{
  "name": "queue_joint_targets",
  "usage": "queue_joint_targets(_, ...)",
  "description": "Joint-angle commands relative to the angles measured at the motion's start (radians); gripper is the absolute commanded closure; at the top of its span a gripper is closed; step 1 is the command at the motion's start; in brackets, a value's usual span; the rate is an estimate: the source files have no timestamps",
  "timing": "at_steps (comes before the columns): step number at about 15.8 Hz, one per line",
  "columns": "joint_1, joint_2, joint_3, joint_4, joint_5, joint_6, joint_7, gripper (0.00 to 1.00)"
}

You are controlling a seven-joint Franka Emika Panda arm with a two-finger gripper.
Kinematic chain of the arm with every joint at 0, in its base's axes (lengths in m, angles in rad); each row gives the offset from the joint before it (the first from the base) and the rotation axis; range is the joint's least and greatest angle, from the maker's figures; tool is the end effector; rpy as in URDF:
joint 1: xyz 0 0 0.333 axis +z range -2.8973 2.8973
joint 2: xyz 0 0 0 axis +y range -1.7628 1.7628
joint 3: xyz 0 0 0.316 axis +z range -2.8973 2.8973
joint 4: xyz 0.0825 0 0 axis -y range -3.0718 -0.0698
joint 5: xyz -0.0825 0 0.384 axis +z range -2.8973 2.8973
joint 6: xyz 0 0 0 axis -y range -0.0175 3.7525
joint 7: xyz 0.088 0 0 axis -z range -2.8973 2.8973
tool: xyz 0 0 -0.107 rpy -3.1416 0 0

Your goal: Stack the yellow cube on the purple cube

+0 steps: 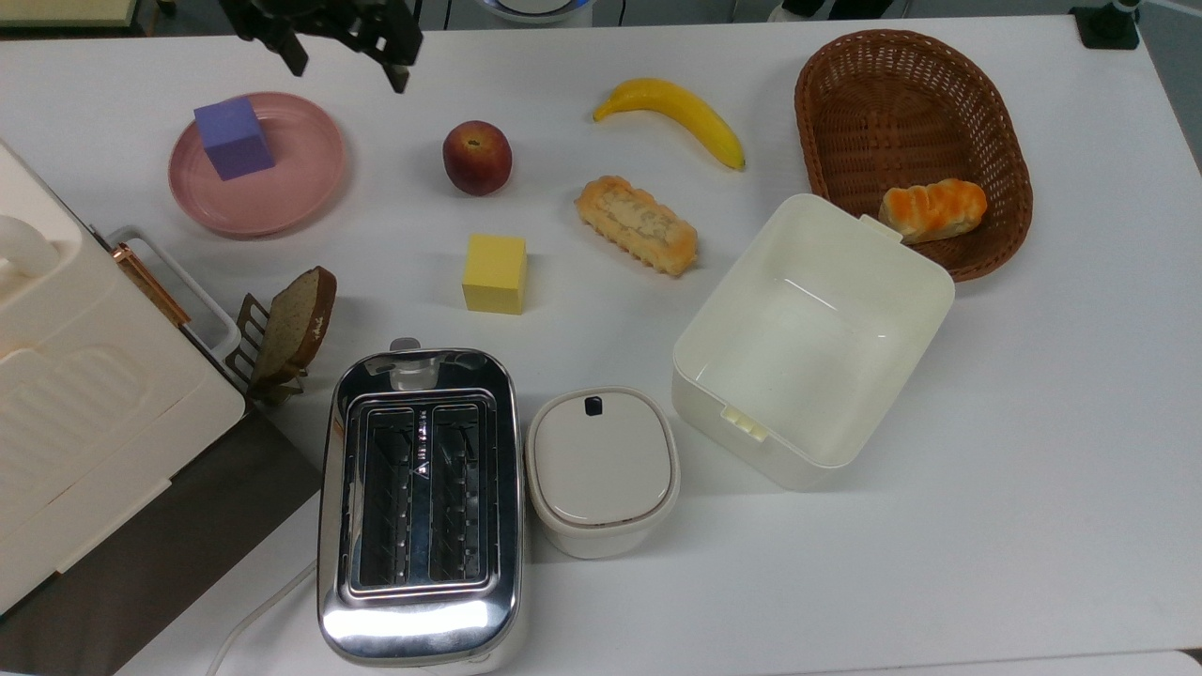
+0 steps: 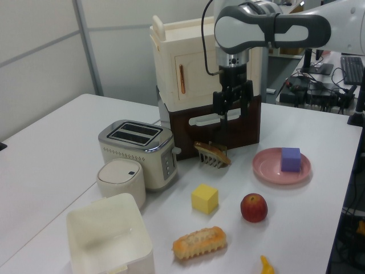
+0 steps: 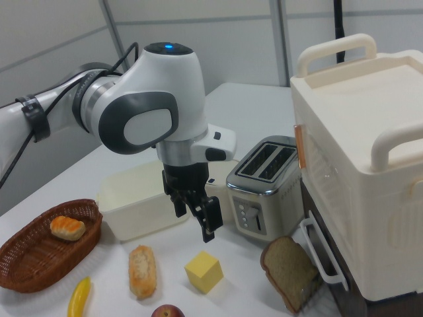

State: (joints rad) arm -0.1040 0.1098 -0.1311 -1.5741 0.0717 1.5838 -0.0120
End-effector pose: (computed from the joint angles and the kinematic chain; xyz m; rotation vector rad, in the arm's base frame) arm 0.5707 -0.1251 0.5621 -3.0496 0.3484 0.1403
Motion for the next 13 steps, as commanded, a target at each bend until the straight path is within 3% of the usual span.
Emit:
queue_joint_targets(1,0.02,-0.001,-0.013,0.0,-0.022,0.016,-0.01,0.0)
queue_joint_targets(13,0.024,0.034,-0.015,-0.003,-0.026,0.062,-0.003,0.0)
